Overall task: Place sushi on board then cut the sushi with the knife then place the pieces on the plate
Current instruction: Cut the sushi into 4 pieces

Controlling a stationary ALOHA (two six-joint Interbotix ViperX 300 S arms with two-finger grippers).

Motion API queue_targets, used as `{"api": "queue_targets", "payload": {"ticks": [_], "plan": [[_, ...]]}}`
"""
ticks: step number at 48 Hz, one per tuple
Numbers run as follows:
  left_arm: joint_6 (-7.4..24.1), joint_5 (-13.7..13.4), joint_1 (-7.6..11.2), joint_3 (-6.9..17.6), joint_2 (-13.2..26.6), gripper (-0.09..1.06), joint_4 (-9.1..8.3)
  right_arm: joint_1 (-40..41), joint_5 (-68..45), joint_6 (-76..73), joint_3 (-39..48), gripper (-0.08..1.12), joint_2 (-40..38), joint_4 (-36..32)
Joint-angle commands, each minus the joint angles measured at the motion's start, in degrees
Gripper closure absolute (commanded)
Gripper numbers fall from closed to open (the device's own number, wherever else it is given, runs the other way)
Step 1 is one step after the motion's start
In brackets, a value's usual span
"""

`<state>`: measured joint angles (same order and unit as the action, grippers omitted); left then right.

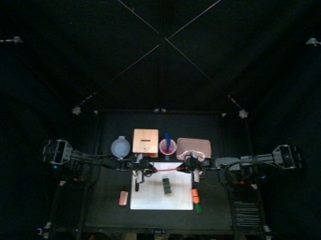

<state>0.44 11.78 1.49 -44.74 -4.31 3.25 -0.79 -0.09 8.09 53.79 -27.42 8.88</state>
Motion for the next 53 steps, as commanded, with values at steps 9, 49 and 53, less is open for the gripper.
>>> {"api": "queue_targets", "payload": {"ticks": [9, 49, 53], "plan": [[-0.4, -3.6, 1.58, 2.4, 1.7, 0.45, 0.18, -2.0, 0.7, -0.2, 0.4, 0.78, 3.3, 5.2], [-0.4, -6.1, 8.0, 7.7, 8.8, 0.45, 5.54, -3.1, 8.0, -0.2, -0.4, 0.78, 11.3, 8.2], [-0.4, -6.1, 8.0, 7.9, 9.1, 0.45, 5.54, -2.7, 8.1, -0.2, -0.4, 0.78, 11.8, 8.1]]}}
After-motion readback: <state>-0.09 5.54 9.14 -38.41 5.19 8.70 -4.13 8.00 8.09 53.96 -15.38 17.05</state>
